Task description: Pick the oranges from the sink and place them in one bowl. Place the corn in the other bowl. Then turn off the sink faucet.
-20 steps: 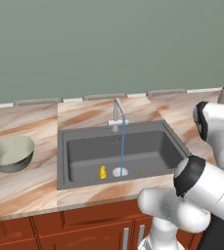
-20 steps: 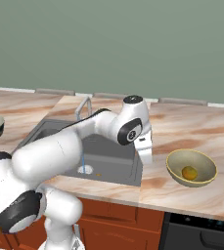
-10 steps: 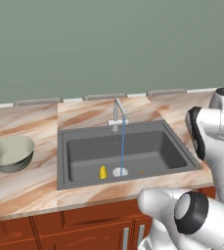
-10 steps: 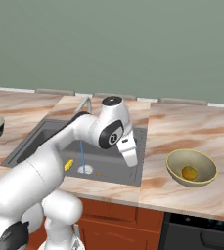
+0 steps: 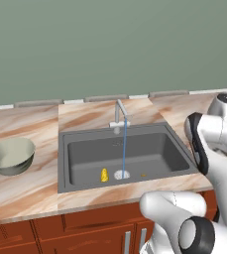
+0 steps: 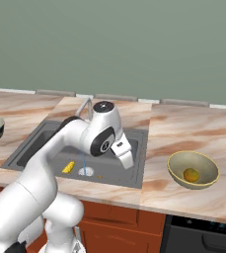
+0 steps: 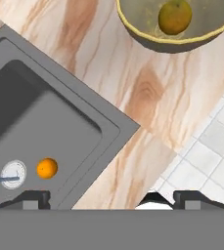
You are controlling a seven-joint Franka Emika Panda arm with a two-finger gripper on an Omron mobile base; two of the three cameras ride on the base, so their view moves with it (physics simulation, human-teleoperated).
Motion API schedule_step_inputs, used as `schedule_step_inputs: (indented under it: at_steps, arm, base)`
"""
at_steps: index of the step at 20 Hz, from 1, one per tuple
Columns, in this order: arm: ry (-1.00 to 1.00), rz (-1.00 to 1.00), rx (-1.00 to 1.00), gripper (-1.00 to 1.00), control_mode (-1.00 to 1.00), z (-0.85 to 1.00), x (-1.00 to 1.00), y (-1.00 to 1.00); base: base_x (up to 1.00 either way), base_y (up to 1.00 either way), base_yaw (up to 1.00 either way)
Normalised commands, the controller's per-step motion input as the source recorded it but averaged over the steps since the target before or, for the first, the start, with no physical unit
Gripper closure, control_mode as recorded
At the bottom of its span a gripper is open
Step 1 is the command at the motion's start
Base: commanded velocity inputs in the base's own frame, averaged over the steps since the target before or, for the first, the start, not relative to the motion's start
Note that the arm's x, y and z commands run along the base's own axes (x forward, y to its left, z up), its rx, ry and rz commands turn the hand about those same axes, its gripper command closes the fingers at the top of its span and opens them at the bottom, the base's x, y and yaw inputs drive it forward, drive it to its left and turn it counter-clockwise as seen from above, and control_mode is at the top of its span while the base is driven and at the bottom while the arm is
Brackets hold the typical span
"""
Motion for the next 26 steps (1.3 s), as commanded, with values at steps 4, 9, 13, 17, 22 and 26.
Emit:
schedule_step_inputs:
  at_steps: [4, 9, 13, 17, 22, 26]
  arm:
    - [0.04, 0.43, 0.00, -1.00, -1.00, 0.00, 0.00, 0.36]
    - [0.04, 0.41, 0.00, -1.00, -1.00, 0.00, 0.00, 0.42]
    - [0.06, 0.35, 0.00, -1.00, -1.00, 0.00, 0.00, 0.46]
    - [0.09, 0.29, 0.00, -1.00, -1.00, 0.00, 0.00, 0.49]
    - [0.14, 0.22, -0.03, -1.00, -1.00, 0.00, 0.00, 0.49]
    - [0.19, 0.17, -0.06, -1.00, -1.00, 0.00, 0.00, 0.44]
  base:
    - [0.00, 0.00, 0.00]
    - [0.00, 0.00, 0.00]
    - [0.00, 0.00, 0.00]
    - [0.00, 0.00, 0.00]
    - [0.00, 0.00, 0.00]
    - [0.00, 0.00, 0.00]
